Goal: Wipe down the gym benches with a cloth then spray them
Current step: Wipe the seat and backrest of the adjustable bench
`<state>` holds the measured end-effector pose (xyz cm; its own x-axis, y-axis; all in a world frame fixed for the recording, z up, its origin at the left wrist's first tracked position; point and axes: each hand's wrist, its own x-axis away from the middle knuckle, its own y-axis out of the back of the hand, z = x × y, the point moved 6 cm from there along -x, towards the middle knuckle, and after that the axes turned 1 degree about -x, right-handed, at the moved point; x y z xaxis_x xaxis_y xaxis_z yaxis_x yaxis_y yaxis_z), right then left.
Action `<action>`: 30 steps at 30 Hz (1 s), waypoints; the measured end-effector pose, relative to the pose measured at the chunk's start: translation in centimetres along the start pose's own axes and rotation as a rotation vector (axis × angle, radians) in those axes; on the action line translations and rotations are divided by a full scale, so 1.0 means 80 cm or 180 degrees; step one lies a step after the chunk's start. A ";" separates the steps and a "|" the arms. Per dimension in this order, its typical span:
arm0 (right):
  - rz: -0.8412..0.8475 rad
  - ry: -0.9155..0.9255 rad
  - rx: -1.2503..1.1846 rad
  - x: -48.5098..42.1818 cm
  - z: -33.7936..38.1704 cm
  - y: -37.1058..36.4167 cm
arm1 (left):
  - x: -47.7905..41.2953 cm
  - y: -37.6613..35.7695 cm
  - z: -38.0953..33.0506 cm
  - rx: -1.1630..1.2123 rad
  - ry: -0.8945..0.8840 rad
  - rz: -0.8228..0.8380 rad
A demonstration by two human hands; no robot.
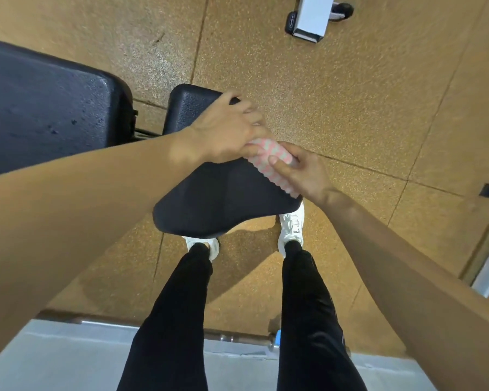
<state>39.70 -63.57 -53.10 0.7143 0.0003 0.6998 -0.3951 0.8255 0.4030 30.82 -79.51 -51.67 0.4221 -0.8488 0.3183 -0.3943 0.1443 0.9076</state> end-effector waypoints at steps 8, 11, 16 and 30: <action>0.0420 0.0423 0.0144 -0.062 0.096 -0.033 | 0.052 0.000 0.065 0.0586 0.1111 -0.0358; 0.0609 0.0609 0.0323 -0.086 0.124 -0.043 | 0.083 -0.004 0.074 0.0644 0.1410 -0.0540; 0.0815 0.0709 0.0973 -0.126 0.162 -0.067 | 0.158 -0.007 0.093 0.0735 0.1943 -0.0979; 0.0766 0.1920 0.3524 -0.109 0.246 -0.157 | 0.332 -0.063 0.090 0.0652 0.3517 -0.0619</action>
<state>27.08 -85.08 -52.61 0.5908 0.5775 0.5634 -0.6095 -0.1380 0.7806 38.17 -106.46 -49.72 0.9385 0.0791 0.3360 -0.3265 -0.1125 0.9385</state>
